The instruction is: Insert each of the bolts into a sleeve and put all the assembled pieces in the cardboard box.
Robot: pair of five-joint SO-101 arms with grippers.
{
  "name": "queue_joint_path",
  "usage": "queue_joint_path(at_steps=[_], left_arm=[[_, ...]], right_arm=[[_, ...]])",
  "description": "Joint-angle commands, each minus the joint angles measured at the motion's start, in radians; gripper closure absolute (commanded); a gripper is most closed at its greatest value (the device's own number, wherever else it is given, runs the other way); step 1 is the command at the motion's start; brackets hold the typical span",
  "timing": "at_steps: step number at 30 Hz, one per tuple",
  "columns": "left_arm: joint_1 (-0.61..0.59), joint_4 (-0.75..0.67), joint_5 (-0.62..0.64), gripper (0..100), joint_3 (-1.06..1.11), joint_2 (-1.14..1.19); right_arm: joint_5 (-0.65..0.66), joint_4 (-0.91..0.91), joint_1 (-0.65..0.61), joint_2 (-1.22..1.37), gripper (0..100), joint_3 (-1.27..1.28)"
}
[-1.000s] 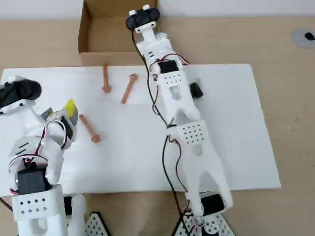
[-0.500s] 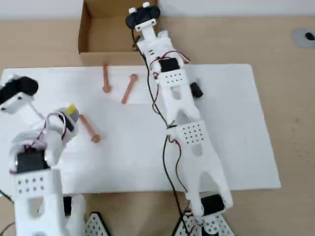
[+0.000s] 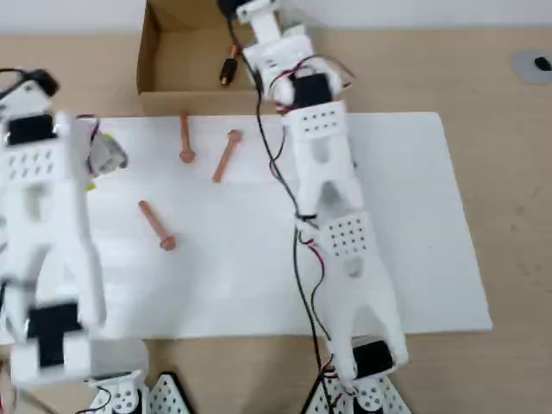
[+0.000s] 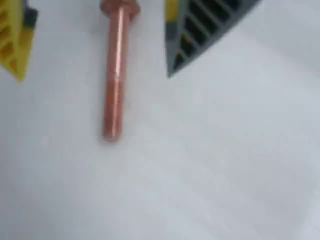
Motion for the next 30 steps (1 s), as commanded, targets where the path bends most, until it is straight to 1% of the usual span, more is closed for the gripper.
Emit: queue_joint_path(at_steps=[1,5,7,10,15,21,27,30], left_arm=[[0.068,0.109,0.011,80,-0.275,0.197],[0.132,0.118,0.029,80,-0.462,0.306],[0.169,0.118,0.028,80,-0.534,0.338],[0.215,0.109,0.006,80,-0.623,0.381],[0.301,0.071,-0.104,80,-0.735,0.509],[0.342,0.072,-0.265,80,-0.845,0.651],[0.393,0.071,-0.419,80,-0.937,0.704],[0.427,0.071,-0.440,80,-0.945,0.727]], right_arm=[[0.011,0.245,0.051,-0.213,70.1,-0.053],[0.012,0.473,0.113,-0.312,70.1,-0.051],[0.012,0.548,0.145,-0.331,70.2,-0.045],[0.012,0.546,0.222,-0.340,70.2,-0.025],[0.069,0.546,0.286,-0.378,70.2,0.067],[0.109,0.546,0.297,-0.478,70.2,0.274],[0.112,0.545,0.291,-0.700,70.2,0.547],[0.140,0.543,0.291,-0.811,70.2,0.665]])
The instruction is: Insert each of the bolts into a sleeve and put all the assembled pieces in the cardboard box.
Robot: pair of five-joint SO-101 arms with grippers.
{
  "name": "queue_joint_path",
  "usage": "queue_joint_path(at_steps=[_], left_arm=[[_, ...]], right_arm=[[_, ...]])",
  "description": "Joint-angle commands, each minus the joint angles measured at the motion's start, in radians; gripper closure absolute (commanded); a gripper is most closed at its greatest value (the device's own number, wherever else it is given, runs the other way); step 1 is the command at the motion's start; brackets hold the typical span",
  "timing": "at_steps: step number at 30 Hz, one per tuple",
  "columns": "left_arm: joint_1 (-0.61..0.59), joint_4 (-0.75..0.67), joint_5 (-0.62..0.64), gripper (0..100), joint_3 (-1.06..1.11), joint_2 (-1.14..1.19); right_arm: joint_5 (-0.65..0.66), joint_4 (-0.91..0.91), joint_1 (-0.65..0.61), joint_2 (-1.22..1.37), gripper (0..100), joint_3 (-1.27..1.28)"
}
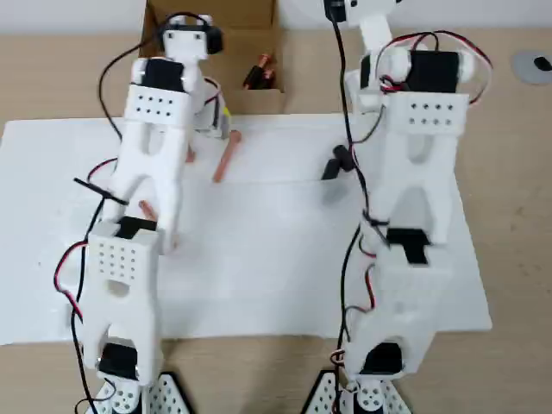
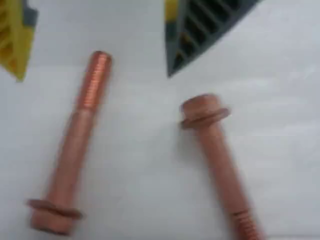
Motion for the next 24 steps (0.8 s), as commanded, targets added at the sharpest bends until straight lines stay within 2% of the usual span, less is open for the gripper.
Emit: queue_joint_path(at_steps=[1,8,24], left_arm=[[0.043,-0.015,-0.026,80,-0.048,0.007],[0.038,-0.017,-0.048,80,-0.054,0.108],[0.051,-0.193,-0.052,81,-0.052,0.220]], right_arm=[[0.034,0.012,0.012,-0.180,70.2,0.116],[0.114,0.006,0.018,-0.360,70.2,0.295],[0.120,0.005,0.116,-0.562,70.2,0.452]])
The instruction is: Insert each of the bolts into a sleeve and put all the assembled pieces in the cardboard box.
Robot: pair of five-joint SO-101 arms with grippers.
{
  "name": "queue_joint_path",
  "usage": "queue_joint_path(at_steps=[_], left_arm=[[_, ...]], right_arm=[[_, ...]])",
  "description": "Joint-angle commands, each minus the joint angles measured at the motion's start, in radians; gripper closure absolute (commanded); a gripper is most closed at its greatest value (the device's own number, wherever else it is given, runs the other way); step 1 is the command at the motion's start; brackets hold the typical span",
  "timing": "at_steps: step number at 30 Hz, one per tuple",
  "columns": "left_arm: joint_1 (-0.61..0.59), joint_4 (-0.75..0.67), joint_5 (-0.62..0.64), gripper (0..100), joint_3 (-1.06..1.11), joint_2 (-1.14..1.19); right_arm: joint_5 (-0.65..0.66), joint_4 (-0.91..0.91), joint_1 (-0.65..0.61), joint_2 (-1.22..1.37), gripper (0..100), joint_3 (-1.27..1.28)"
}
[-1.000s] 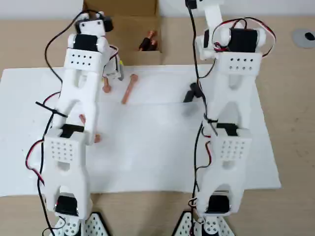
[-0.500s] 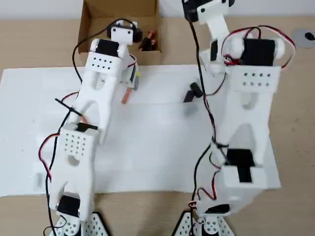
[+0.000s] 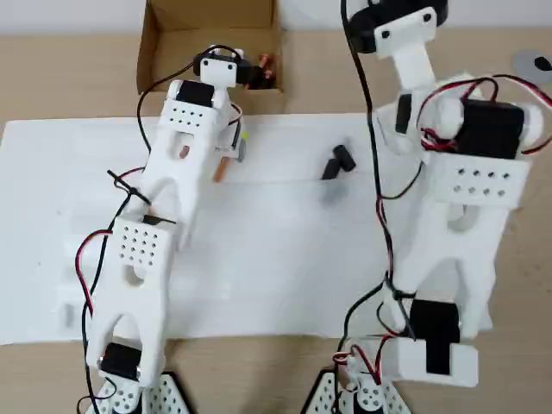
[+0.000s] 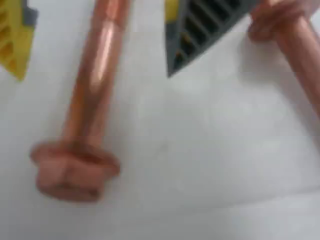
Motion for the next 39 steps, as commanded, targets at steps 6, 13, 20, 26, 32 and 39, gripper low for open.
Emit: queue_joint_path(at_steps=[6,13,20,26,32,39], left_arm=[[0.011,-0.101,-0.003,91,-0.046,0.005],[0.011,-0.075,-0.005,92,-0.043,0.061],[0.008,-0.020,-0.037,98,-0.046,0.070],[0.008,0.112,0.028,99,-0.267,0.031],[0.046,0.258,0.109,99,-0.678,-0.096],[0.060,0.258,0.247,99,-0.542,-0.354]], right_arm=[[0.029,-0.003,0.027,-0.099,70.2,0.073],[0.029,-0.046,0.027,-0.165,70.2,0.163],[0.031,-0.058,0.021,-0.199,70.3,0.223],[0.150,-0.052,-0.015,-0.193,70.3,0.335],[0.212,-0.149,-0.015,-0.191,70.3,0.489],[0.307,-0.364,-0.015,-0.188,70.4,0.682]])
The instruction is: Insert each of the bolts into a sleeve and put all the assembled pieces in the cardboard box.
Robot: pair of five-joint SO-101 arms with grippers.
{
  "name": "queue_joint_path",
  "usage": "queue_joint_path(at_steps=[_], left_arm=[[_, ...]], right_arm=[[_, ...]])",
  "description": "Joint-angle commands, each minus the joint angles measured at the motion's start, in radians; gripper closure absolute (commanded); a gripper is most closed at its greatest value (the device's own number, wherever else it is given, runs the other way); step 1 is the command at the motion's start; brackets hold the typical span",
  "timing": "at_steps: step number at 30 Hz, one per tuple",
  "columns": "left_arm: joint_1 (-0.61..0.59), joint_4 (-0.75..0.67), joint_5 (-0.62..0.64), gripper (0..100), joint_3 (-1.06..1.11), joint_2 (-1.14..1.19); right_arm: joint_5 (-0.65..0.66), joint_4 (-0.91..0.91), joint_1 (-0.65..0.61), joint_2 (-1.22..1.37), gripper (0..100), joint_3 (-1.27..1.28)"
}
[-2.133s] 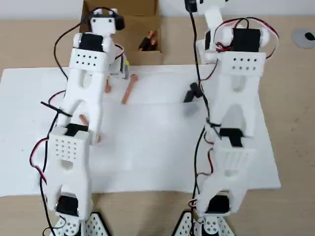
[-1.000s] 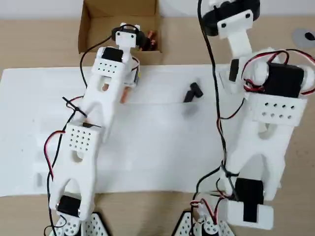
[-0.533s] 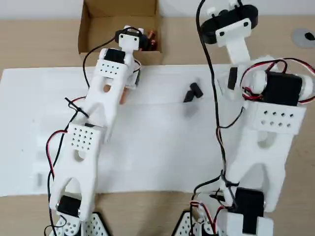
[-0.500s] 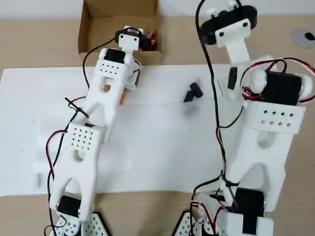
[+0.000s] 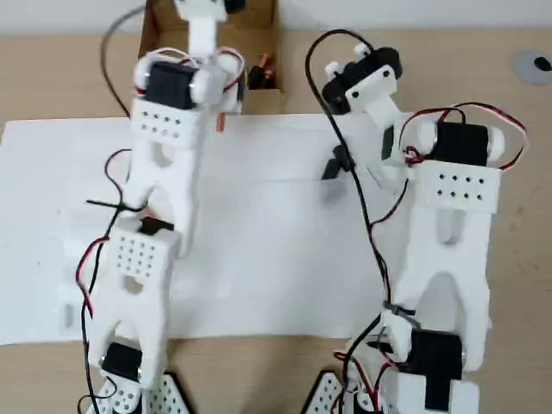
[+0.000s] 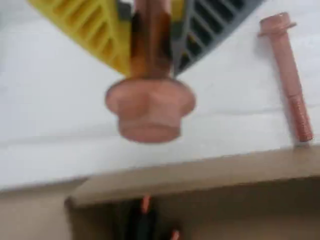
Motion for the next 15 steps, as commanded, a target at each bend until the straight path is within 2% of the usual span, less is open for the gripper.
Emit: queue_joint_path(at_steps=[1,7,12,15], left_arm=[[0.017,0.005,0.071,99,0.040,-0.173],[0.083,0.005,0.091,99,0.206,-0.395],[0.207,0.003,0.095,99,0.512,-0.677],[0.222,-0.002,0.100,99,0.710,-0.831]], right_arm=[[0.044,-0.133,-0.019,-0.019,70.4,0.084],[-0.021,-0.206,-0.019,0.166,70.4,0.018],[-0.031,-0.120,-0.054,0.435,70.4,-0.282],[0.006,-0.014,-0.084,0.599,70.4,-0.533]])
